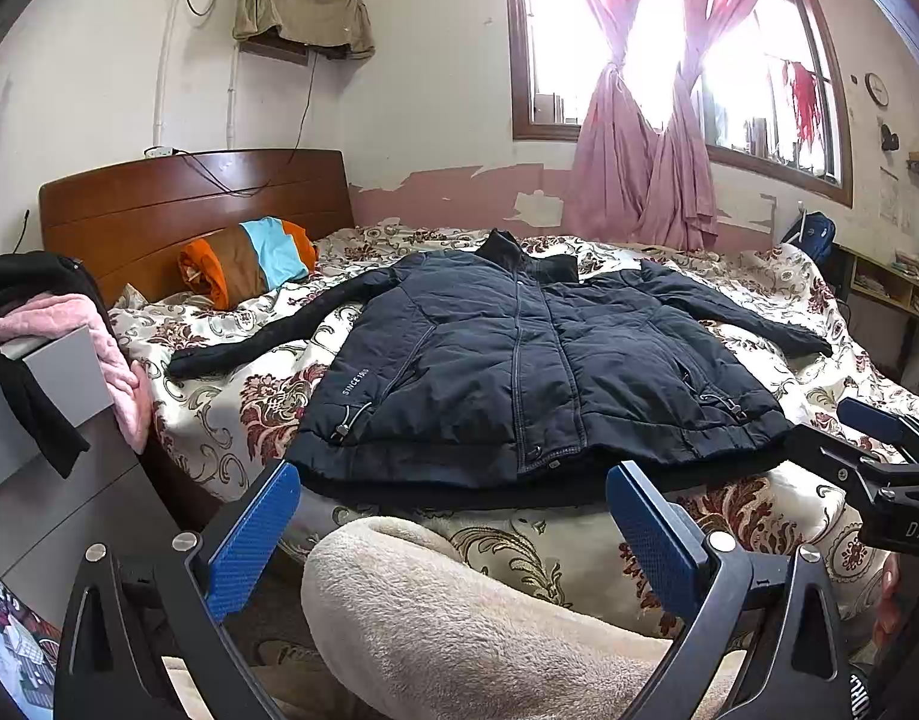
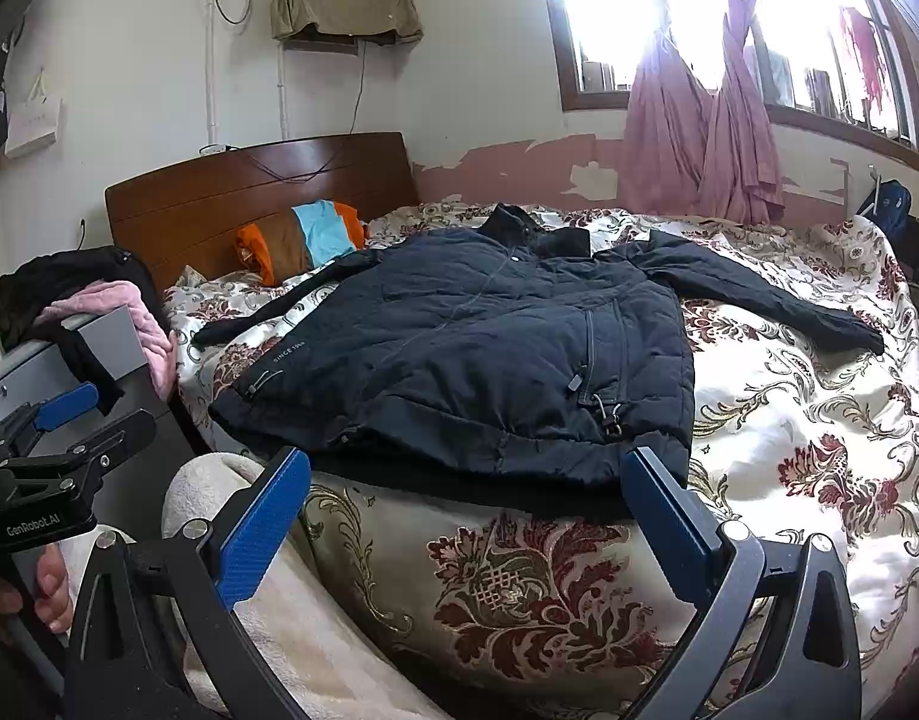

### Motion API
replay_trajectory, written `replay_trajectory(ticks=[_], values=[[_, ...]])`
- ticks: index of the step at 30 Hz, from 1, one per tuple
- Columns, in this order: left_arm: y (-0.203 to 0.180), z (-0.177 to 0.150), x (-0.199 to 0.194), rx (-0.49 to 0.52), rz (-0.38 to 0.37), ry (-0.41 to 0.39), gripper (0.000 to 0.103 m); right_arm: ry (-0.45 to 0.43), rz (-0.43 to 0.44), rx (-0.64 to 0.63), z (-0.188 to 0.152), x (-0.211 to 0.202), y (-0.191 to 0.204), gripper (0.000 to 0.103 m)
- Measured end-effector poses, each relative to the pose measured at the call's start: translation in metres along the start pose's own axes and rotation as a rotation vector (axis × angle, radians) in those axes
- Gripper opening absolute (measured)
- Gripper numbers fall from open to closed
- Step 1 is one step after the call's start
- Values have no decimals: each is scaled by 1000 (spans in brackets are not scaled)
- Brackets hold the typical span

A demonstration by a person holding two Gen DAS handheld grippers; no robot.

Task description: Fold large clothes

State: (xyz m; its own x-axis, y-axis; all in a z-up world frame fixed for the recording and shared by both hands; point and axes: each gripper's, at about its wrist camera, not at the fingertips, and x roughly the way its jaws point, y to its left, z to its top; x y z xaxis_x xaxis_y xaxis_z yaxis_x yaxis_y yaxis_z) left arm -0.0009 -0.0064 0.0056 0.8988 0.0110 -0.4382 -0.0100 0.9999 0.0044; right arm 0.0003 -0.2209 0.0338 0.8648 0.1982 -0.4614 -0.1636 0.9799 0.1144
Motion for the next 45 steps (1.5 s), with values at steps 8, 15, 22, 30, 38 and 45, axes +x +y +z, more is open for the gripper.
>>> replay_trajectory(ticks=[8,15,22,30,38,45], values=[[0,-2,1,4,-2,0,103,2,0,2,-1,0,0,102],[0,-2,1,4,-1,-1,103,2,0,2,-1,1,0,102],[0,-2,1,6,0,-1,103,2,1,3,0,1,0,102],[-1,-2,0,6,-1,0,103,4,1,4,-1,0,-1,102],[-1,-2,1,7,2,11,103,74,15,28,-7,13,-4,102],[-2,-4,15,9,-48,87,103,152,6,88,-9,31,-17,102]])
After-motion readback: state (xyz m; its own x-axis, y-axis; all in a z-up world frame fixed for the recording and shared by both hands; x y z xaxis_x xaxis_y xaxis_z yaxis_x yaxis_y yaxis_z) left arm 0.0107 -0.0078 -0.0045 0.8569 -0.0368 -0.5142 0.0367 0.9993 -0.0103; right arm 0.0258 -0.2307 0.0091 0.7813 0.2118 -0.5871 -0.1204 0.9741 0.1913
